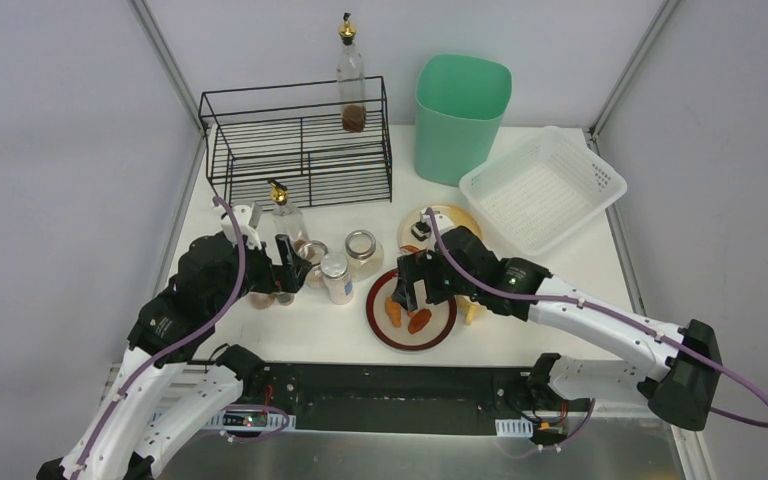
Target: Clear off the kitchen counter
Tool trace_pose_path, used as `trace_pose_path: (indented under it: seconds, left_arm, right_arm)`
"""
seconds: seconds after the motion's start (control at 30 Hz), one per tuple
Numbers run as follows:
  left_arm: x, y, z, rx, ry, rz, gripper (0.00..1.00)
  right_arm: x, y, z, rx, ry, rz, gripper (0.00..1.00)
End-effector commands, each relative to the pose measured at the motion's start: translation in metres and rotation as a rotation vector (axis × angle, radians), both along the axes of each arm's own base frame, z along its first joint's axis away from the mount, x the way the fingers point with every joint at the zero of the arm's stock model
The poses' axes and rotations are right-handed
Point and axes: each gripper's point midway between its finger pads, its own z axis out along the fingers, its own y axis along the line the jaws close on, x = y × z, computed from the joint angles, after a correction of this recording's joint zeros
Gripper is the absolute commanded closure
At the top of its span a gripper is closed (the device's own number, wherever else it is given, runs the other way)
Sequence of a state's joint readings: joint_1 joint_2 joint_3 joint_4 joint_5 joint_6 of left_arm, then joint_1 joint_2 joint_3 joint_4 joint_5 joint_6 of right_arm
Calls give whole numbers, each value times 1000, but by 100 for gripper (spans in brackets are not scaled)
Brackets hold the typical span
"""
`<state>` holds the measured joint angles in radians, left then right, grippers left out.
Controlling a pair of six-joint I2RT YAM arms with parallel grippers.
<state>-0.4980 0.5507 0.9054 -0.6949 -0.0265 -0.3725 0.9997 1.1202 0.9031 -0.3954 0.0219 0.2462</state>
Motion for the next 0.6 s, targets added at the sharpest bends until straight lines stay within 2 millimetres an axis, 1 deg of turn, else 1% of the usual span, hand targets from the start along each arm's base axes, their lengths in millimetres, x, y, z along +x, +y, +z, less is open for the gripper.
trace_pose_path:
  seconds: [0.0,0.13,0.2,0.33,0.47,0.57]
  left_arm:
    - [-5,-4,-7,-15,20,-23,1]
    - [-7,-3,-19,-9,49,-14,1]
    - [-8,-1,-22,-6,50,-6,1]
    - [-7,4,-17,-4,26,21,1]
    - [-4,10,-19,19,16,48,1]
    - [-5,9,-18,14,11,39,1]
  right_arm:
    - [0,15,13,54,-10,38,1]
    - [0,15,15,59,-19,39,1]
    - [1,14,16,61,-25,38,1]
    - [0,12,16,57,-32,41,1]
    - [-1,12,17,58,-34,45,1]
    - [-1,14,19,72,-37,49,1]
